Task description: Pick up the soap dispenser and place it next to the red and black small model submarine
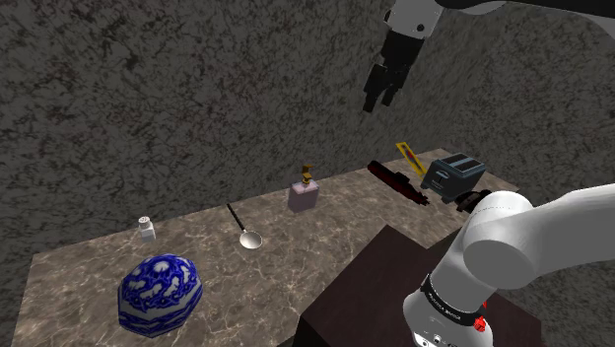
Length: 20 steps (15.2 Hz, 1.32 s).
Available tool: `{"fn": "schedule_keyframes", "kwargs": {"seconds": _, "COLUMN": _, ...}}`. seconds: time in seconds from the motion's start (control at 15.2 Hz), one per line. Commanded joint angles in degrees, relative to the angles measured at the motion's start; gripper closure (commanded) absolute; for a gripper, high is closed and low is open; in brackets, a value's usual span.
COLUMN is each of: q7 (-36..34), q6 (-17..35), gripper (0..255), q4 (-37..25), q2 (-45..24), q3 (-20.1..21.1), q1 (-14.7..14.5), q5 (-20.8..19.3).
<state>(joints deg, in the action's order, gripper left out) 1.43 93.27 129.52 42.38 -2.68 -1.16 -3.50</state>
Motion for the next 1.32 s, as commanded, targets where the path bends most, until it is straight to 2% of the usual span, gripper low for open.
{"fn": "schedule_keyframes", "kwargs": {"seconds": 0.0, "q7": 0.0, "q6": 0.0, "gripper": 0, "q4": 0.0, "q2": 0.0, "q3": 0.0, "q1": 0.0, "q5": 0.0}}
{"fn": "schedule_keyframes", "kwargs": {"seconds": 0.33, "q7": 2.0, "q6": 10.4, "gripper": 0, "q4": 5.9, "q2": -3.2, "q3": -3.7, "q1": 0.8, "q5": 0.1}}
{"fn": "schedule_keyframes", "kwargs": {"seconds": 0.73, "q7": 5.1, "q6": 23.2, "gripper": 0, "q4": 10.4, "q2": -10.2, "q3": -8.3, "q1": 1.1, "q5": 1.3}}
{"fn": "schedule_keyframes", "kwargs": {"seconds": 0.99, "q7": 8.0, "q6": 31.6, "gripper": 0, "q4": 11.6, "q2": -16.6, "q3": -11.5, "q1": 0.8, "q5": 3.3}}
{"fn": "schedule_keyframes", "kwargs": {"seconds": 1.25, "q7": 12.1, "q6": 39.4, "gripper": 0, "q4": 11.4, "q2": -24.3, "q3": -15.0, "q1": -0.3, "q5": 7.1}}
